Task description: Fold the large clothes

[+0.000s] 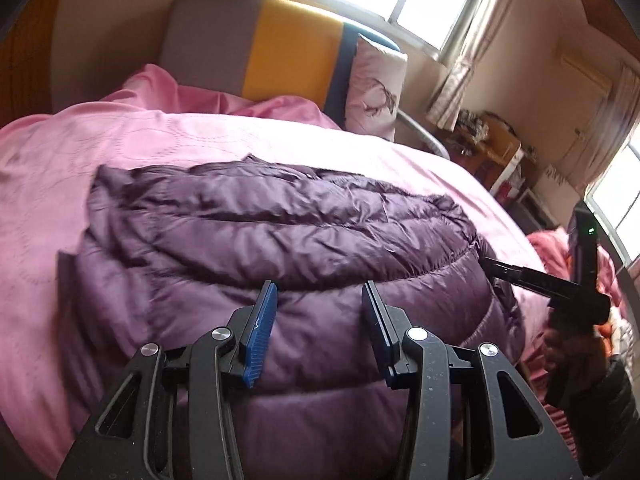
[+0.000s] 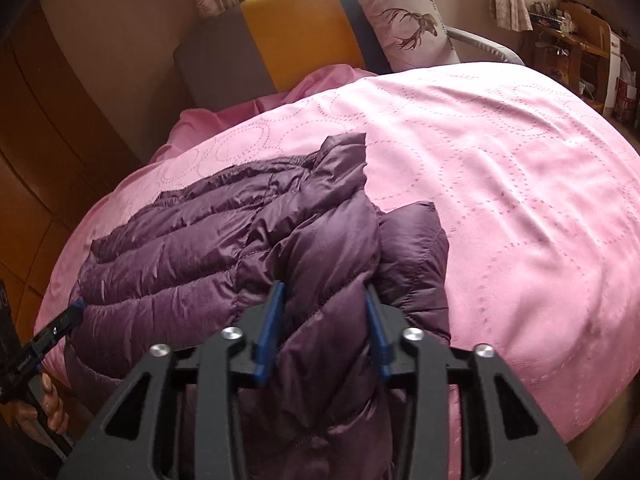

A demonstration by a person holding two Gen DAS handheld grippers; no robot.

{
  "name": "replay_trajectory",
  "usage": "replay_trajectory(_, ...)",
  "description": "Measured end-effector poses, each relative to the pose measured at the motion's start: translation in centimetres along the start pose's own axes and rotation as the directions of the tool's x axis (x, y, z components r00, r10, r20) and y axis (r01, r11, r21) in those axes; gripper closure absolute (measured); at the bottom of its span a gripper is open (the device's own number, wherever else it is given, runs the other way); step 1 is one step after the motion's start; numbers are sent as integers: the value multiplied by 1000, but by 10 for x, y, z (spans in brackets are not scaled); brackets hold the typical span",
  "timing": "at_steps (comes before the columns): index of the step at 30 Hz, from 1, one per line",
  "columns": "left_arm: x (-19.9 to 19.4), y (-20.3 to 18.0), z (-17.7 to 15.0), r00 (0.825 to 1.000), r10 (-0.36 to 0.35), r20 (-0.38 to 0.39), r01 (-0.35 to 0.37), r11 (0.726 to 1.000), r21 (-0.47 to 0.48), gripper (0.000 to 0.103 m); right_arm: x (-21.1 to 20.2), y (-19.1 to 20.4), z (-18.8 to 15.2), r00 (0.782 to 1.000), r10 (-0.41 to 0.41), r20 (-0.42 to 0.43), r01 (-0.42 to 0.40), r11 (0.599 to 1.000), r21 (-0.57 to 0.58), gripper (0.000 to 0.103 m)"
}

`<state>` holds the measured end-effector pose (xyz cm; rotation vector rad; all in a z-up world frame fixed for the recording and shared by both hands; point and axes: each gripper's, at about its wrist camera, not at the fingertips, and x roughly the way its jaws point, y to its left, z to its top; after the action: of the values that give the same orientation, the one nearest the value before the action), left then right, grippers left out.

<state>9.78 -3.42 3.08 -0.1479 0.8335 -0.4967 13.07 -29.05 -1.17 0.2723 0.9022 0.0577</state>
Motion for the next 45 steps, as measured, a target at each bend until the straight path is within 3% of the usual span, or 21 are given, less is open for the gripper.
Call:
replay_trajectory(2,15,-11,1,1000,17,-24,-17,1000,20,60,-3,0,-7,998,-58,2,58,997,-40,92)
replay_trajectory(5,42,-17,-2,996,30,-86,-28,999,28,60,2,-11,-21,993,-117,-15,116,992,-49,94)
replay_trajectory(8,69,-25,-18,992,64,-105,-57,996,65,60,16,-22,-33,994,-106,-26,105,994,-25,94)
replay_trajectory(11,77,-19,-19,991,57,-118,-56,998,13,60,16,-27,-36,995,-96,-15,96,995,3,94)
replay_trajectory(14,69,-21,-16,990,88,-114,-87,996,15,60,6,-32,-34,995,-100,-11,100,995,18,84)
replay_trajectory(16,59,-28,-10,988,124,-91,-122,992,24,54,-6,-31,-29,992,-126,15,126,992,27,67)
replay_trajectory(17,53,-33,-6,989,131,-65,-130,991,24,47,-14,-27,-27,989,-139,43,138,990,28,52)
replay_trajectory(18,47,-34,-6,990,134,-44,-133,991,25,45,-23,-23,-26,987,-145,76,143,989,25,47)
replay_trajectory(22,31,-47,15,987,152,53,-155,986,54,45,-48,2,-23,981,-118,151,121,993,-9,41)
replay_trajectory(29,48,-56,32,988,148,47,-151,987,60,45,-41,47,-37,988,-68,140,84,991,-109,35)
replay_trajectory(45,78,-48,24,988,153,-17,-152,985,79,45,-10,27,-53,997,-62,45,64,997,-44,25)
